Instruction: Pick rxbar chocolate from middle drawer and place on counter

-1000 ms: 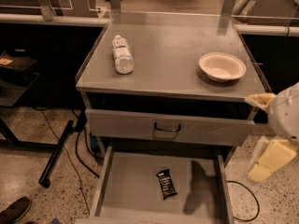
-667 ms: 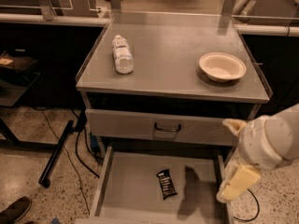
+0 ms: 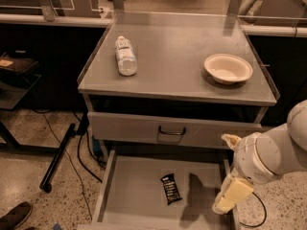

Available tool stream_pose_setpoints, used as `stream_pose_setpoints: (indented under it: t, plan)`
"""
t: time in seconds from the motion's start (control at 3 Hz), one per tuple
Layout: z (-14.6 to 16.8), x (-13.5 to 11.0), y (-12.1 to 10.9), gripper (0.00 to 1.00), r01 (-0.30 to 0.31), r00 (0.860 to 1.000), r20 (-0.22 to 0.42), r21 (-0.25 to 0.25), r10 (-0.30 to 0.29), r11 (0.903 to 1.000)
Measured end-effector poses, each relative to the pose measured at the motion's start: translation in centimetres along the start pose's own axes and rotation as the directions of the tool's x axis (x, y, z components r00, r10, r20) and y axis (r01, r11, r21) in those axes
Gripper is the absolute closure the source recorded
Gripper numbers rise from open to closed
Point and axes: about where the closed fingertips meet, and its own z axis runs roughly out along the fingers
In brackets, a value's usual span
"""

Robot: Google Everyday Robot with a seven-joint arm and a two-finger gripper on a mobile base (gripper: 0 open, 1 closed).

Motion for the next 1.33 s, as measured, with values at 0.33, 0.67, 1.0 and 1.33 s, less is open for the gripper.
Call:
stream_pose_setpoints:
  t: [0.33, 0.67, 1.0, 1.33]
  plan:
    - [1.7, -0.1, 0.9, 0.0, 0.017, 0.999, 0.029, -0.013, -0.017, 0.9998]
    - [6.2, 0.6, 1.9, 0.0, 0.065, 0.996, 0.057, -0.059, -0.062, 0.9961]
    - [10.6, 2.2, 1.7, 0.0, 0.096, 0.994, 0.064, -0.097, -0.09, 0.9907]
    - [10.8, 2.1, 1.7, 0.0, 0.103, 0.993, 0.061, -0.089, -0.098, 0.9907]
